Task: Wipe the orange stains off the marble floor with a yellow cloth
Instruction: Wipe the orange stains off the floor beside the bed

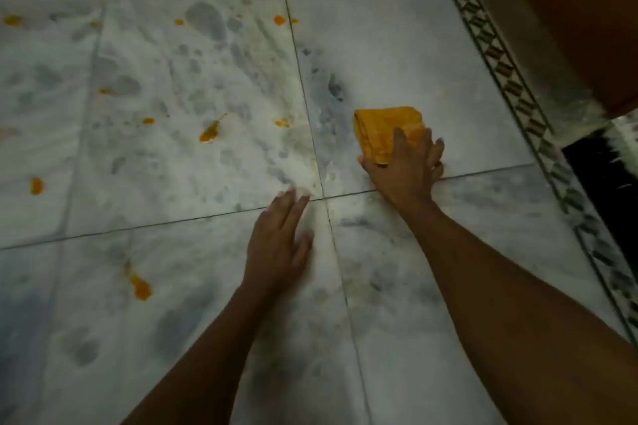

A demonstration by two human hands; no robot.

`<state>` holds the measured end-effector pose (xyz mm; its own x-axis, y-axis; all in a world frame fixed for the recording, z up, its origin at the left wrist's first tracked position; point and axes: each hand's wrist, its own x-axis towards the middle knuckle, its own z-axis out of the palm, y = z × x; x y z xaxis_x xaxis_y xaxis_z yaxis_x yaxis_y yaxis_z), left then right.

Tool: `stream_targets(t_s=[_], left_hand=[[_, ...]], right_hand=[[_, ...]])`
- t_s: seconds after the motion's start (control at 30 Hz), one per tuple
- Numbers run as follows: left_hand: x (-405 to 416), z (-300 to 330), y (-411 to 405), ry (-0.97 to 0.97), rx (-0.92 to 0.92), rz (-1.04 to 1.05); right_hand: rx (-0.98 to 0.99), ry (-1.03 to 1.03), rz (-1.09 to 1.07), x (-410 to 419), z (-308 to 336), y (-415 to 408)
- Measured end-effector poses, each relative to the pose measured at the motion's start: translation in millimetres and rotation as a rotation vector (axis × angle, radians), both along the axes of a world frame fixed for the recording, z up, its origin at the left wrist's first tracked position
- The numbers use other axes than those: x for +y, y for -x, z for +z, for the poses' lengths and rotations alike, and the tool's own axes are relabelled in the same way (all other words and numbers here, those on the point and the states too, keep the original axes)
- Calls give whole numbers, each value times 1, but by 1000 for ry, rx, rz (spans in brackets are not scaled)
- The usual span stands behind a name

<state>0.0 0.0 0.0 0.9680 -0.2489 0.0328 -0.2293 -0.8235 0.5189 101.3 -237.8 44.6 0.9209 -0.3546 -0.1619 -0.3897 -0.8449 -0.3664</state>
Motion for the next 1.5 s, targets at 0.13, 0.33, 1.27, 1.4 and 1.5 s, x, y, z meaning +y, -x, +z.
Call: stream_targets(t_s=[0.13,0.33,1.27,1.4,1.5], left_hand=[[3,-20,0,-115,-108,14],[2,-26,-1,-106,-151,28],[306,4,171,-218,-101,471],[341,1,163,-219,-75,578],[364,-7,146,-207,-56,637]], right_hand=[[21,83,99,-14,-23,-29],[-35,235,21,5,-36,-51],[-138,-11,213,266,-49,208],[-140,124,259,311,-58,175],[-114,142,484,359,-63,136]])
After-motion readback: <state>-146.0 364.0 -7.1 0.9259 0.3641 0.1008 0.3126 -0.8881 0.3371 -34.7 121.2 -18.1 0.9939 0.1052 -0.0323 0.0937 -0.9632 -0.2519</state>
